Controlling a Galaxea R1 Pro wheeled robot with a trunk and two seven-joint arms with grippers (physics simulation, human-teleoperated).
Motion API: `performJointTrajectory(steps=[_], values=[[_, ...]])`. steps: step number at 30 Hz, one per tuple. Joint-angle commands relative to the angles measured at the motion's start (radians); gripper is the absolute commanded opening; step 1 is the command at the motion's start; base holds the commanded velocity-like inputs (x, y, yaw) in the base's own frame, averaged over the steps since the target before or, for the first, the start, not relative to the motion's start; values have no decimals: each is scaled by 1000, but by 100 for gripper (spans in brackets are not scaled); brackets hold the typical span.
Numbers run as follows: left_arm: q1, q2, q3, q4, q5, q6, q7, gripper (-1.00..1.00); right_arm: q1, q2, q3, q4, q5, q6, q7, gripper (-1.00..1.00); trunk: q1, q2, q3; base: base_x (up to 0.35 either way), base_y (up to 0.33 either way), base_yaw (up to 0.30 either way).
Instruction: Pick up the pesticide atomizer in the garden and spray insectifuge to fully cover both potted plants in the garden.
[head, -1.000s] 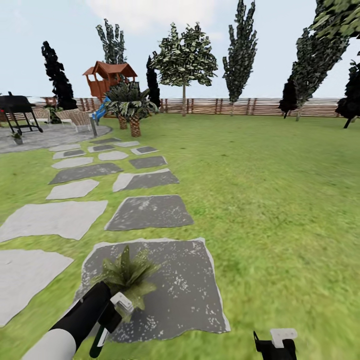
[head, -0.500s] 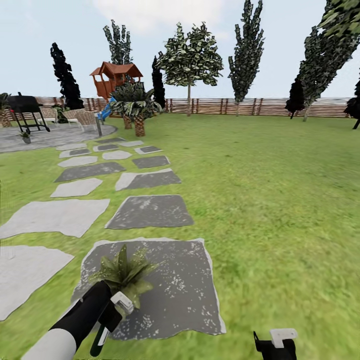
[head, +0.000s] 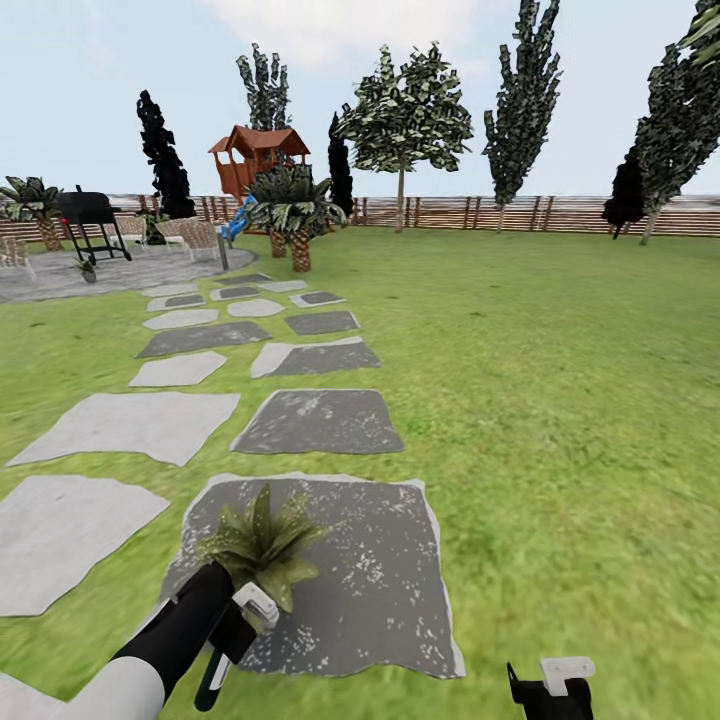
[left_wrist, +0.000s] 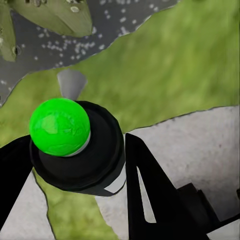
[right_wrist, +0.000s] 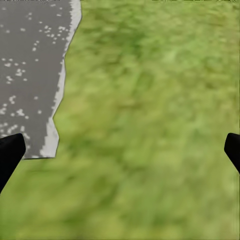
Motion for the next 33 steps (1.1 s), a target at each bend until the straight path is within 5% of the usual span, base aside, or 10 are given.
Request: performJointTrajectory(steps=[1,11,24,33], values=[[0,1,-2,-2,-11,1,-10,-100,-1,0,-3,1,10,-2,-6,100,0,0,-1,172,0,3],[0,2,1,-2,-10,2,-10,-100,-1,0,-3,1,10,-2,-6,100,0,0,-1,241,0,67],[0,2,-3,-3,-10,1,-8,-100,-1,0,-3,1,10,-2,-6,100,0,0,-1,13,-1,199],[0,2,-3,-3,-10,1,-8,-100,-1,0,-3,1,10,-2,-6,100,0,0,-1,38,-207,111]])
